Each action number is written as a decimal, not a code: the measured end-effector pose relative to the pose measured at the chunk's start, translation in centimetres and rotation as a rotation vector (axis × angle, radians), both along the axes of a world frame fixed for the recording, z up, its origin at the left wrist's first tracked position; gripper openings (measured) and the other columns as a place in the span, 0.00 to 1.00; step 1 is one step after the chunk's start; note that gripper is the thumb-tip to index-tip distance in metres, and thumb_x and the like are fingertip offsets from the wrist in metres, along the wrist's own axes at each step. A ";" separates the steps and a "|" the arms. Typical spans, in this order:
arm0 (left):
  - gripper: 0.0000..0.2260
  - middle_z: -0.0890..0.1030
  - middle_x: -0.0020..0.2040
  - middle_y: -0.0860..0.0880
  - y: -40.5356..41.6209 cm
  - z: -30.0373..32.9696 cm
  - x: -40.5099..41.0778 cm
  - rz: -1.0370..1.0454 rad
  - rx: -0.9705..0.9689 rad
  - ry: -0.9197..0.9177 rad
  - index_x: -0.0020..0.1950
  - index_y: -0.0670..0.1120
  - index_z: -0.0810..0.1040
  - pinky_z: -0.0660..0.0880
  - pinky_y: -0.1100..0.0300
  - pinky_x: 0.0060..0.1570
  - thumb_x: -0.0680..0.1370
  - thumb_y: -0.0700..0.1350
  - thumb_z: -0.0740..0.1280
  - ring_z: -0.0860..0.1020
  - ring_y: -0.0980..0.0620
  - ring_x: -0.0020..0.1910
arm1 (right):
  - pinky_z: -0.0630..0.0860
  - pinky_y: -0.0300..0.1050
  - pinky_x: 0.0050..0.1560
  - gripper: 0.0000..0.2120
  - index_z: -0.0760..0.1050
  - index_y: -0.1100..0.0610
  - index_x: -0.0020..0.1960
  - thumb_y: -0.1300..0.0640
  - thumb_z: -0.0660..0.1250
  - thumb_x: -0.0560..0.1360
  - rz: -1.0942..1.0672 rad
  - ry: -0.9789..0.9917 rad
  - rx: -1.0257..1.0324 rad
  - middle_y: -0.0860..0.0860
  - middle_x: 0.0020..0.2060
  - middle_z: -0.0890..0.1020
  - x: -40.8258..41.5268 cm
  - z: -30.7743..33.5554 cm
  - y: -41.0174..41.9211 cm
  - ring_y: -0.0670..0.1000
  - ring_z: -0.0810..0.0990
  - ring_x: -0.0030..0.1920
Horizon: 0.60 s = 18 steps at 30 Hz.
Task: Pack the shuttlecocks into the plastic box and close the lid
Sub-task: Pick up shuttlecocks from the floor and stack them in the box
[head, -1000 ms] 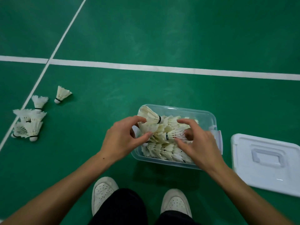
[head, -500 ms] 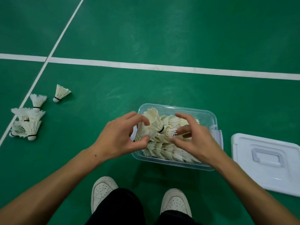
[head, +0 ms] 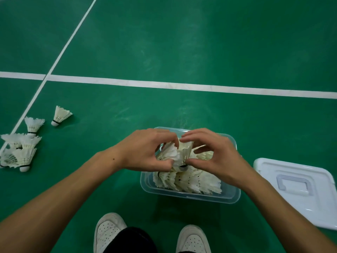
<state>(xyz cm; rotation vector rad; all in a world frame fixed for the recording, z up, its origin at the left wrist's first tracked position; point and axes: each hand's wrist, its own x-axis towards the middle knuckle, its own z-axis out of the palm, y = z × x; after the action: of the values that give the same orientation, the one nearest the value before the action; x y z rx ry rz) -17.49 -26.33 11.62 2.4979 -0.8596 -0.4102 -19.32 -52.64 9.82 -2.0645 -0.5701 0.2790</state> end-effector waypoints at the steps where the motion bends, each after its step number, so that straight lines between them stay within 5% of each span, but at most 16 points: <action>1: 0.17 0.77 0.47 0.62 0.0 0.1 -0.1 0.002 -0.015 -0.003 0.61 0.59 0.77 0.71 0.60 0.39 0.74 0.60 0.69 0.73 0.69 0.41 | 0.82 0.45 0.57 0.21 0.83 0.49 0.63 0.55 0.82 0.72 0.000 -0.031 -0.015 0.42 0.61 0.81 0.1 -0.2 -0.1 0.48 0.83 0.57; 7: 0.32 0.78 0.48 0.54 0.5 0.2 -0.5 0.171 -0.238 0.033 0.78 0.62 0.67 0.79 0.54 0.40 0.75 0.59 0.71 0.78 0.52 0.37 | 0.85 0.49 0.50 0.10 0.87 0.55 0.51 0.54 0.81 0.72 -0.219 -0.114 0.054 0.45 0.46 0.87 -0.5 -0.8 -2.3 0.48 0.87 0.45; 11: 0.28 0.77 0.49 0.56 0.8 -0.8 -1.3 0.286 -0.333 0.082 0.73 0.57 0.74 0.81 0.54 0.41 0.74 0.60 0.73 0.80 0.51 0.39 | 0.84 0.50 0.54 0.07 0.88 0.51 0.50 0.52 0.79 0.73 -0.389 -0.044 0.027 0.44 0.46 0.88 -2.5 -1.7 -5.5 0.47 0.87 0.48; 15: 0.22 0.79 0.51 0.58 0.1 -2.5 -2.4 0.337 -0.344 0.091 0.66 0.56 0.77 0.80 0.55 0.43 0.74 0.59 0.74 0.81 0.53 0.45 | 0.75 0.27 0.58 0.11 0.86 0.44 0.50 0.43 0.76 0.69 -0.482 -0.052 -0.141 0.39 0.52 0.83 -4.7 -2.0 -6.2 0.39 0.81 0.56; 18: 0.23 0.79 0.57 0.60 -0.8 -3.3 -3.2 0.333 -0.322 0.043 0.68 0.56 0.76 0.80 0.57 0.46 0.74 0.58 0.74 0.80 0.58 0.50 | 0.78 0.32 0.53 0.11 0.85 0.42 0.50 0.40 0.73 0.71 -0.412 -0.111 -0.232 0.33 0.46 0.82 -5.3 -2.2 -5.1 0.36 0.81 0.52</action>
<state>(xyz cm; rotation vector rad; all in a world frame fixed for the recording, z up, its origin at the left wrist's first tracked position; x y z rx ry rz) -20.68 -27.16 8.33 2.2637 -0.4379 -0.1934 -24.66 -57.72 7.65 -2.3752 -0.1710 -0.0127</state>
